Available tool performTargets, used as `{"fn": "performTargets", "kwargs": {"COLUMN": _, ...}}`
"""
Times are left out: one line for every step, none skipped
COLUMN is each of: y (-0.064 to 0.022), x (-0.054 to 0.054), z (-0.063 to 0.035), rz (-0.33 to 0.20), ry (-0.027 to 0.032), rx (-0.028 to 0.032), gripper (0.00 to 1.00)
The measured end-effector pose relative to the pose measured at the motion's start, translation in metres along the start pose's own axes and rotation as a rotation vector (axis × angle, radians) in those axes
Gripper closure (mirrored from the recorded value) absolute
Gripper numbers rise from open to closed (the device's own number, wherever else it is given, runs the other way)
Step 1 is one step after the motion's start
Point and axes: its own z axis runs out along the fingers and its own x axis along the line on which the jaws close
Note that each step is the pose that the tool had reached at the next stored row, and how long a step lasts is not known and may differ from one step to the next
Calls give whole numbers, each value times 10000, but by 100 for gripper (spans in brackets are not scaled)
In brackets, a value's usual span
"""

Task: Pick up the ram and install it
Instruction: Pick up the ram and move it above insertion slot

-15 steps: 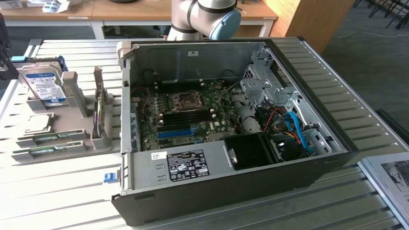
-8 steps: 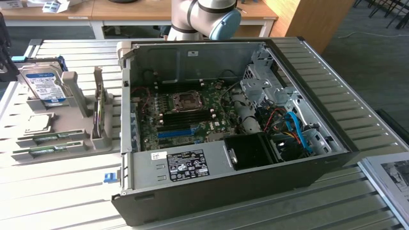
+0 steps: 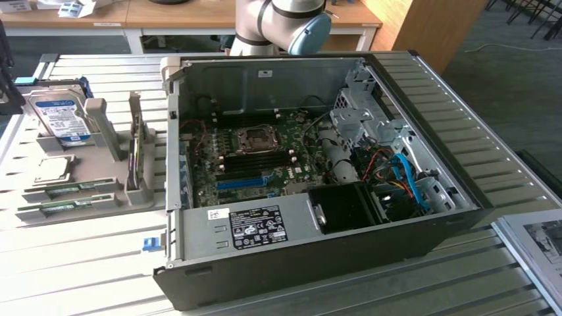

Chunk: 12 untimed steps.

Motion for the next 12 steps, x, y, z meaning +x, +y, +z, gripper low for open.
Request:
{"fn": "performTargets", "kwargs": {"y": 1, "x": 14, "z": 0, "rz": 0, "ry": 0, "rx": 1, "gripper": 76}}
{"fn": "performTargets", "kwargs": {"y": 2, "x": 27, "z": 0, "rz": 0, "ry": 0, "rx": 0, "gripper": 76}}
{"fn": "performTargets", "kwargs": {"y": 3, "x": 39, "z": 0, "rz": 0, "ry": 0, "rx": 1, "gripper": 76}}
{"fn": "performTargets", "kwargs": {"y": 4, "x": 49, "z": 0, "rz": 0, "ry": 0, "rx": 1, "gripper": 76}}
{"fn": "performTargets", "kwargs": {"y": 4, "x": 57, "z": -1, "rz": 0, "ry": 0, "rx": 1, "gripper": 76}}
{"fn": "performTargets", "kwargs": {"y": 5, "x": 59, "z": -1, "rz": 0, "ry": 0, "rx": 1, "gripper": 76}}
{"fn": "performTargets", "kwargs": {"y": 5, "x": 59, "z": -1, "rz": 0, "ry": 0, "rx": 0, "gripper": 76}}
{"fn": "performTargets", "kwargs": {"y": 5, "x": 59, "z": -1, "rz": 1, "ry": 0, "rx": 0, "gripper": 76}}
{"fn": "performTargets", "kwargs": {"y": 5, "x": 59, "z": -1, "rz": 0, "ry": 0, "rx": 0, "gripper": 76}}
{"fn": "performTargets", "kwargs": {"y": 5, "x": 59, "z": 2, "rz": 1, "ry": -1, "rx": 1, "gripper": 76}}
{"fn": "performTargets", "kwargs": {"y": 5, "x": 59, "z": 11, "rz": 0, "ry": -1, "rx": 2, "gripper": 76}}
{"fn": "performTargets", "kwargs": {"y": 4, "x": 60, "z": 26, "rz": 0, "ry": -1, "rx": 1, "gripper": 76}}
